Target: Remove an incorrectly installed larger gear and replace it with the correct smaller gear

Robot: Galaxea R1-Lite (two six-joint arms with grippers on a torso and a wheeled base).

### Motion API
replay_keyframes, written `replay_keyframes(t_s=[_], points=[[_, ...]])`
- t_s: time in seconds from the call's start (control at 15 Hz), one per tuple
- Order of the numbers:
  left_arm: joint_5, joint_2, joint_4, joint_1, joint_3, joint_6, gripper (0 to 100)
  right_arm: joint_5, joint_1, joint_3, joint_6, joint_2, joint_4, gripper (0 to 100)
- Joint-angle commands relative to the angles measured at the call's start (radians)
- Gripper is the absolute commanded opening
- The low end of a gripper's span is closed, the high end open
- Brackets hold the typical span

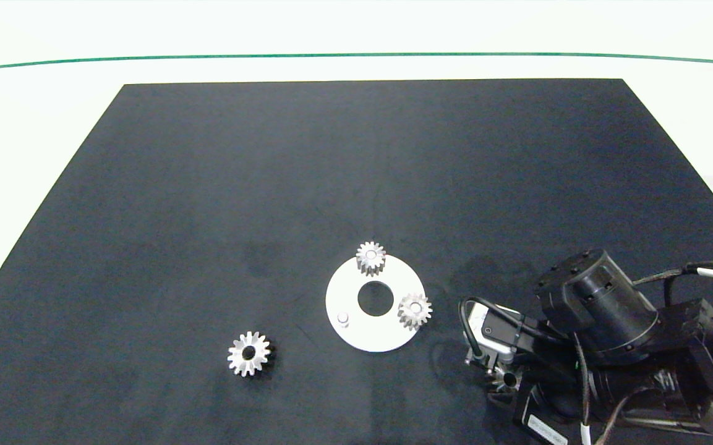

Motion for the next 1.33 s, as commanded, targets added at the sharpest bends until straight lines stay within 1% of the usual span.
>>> replay_keyframes(t_s=[0.07, 0.13, 0.27, 0.33, 0.47, 0.53, 0.6, 0.67, 0.73, 0.93, 1.0, 1.13, 1.33], points=[[0.002, 0.003, 0.007, 0.000, 0.000, -0.001, 100, 0.001, 0.003, -0.005, -0.001, -0.019, 0.005, 23], [0.002, 0.003, 0.007, -0.002, 0.000, -0.001, 100, -0.001, 0.006, -0.032, -0.012, -0.033, 0.016, 22], [0.002, 0.003, 0.008, -0.002, 0.000, -0.001, 100, -0.004, 0.023, -0.094, -0.020, -0.038, 0.037, 19], [0.002, 0.003, 0.007, -0.002, 0.000, -0.001, 100, -0.010, 0.055, -0.175, -0.026, -0.031, 0.105, 19], [0.002, 0.003, 0.008, -0.002, 0.000, -0.001, 100, -0.016, 0.078, -0.328, -0.027, -0.018, 0.254, 19], [0.002, 0.003, 0.008, -0.002, 0.000, -0.001, 100, -0.016, 0.091, -0.411, -0.027, 0.004, 0.310, 19], [0.002, 0.003, 0.008, -0.002, 0.001, -0.001, 100, -0.016, 0.100, -0.480, -0.026, 0.028, 0.346, 19], [0.002, 0.003, 0.008, -0.002, 0.001, -0.001, 100, -0.016, 0.108, -0.514, -0.026, 0.045, 0.360, 19], [0.002, 0.001, 0.008, 0.000, 0.000, -0.001, 100, -0.016, 0.126, -0.592, -0.023, 0.096, 0.378, 19], [0.002, -0.009, 0.008, 0.001, -0.005, -0.001, 100, -0.016, 0.160, -0.735, -0.021, 0.217, 0.392, 19], [0.002, -0.011, 0.007, 0.001, -0.006, -0.001, 100, -0.016, 0.172, -0.789, -0.018, 0.254, 0.416, 19], [0.002, -0.012, 0.008, 0.003, -0.012, -0.001, 100, -0.017, 0.195, -0.911, -0.011, 0.315, 0.513, 19], [0.002, -0.014, 0.008, 0.003, -0.012, -0.001, 100, -0.019, 0.216, -1.106, -0.011, 0.397, 0.633, 19]])
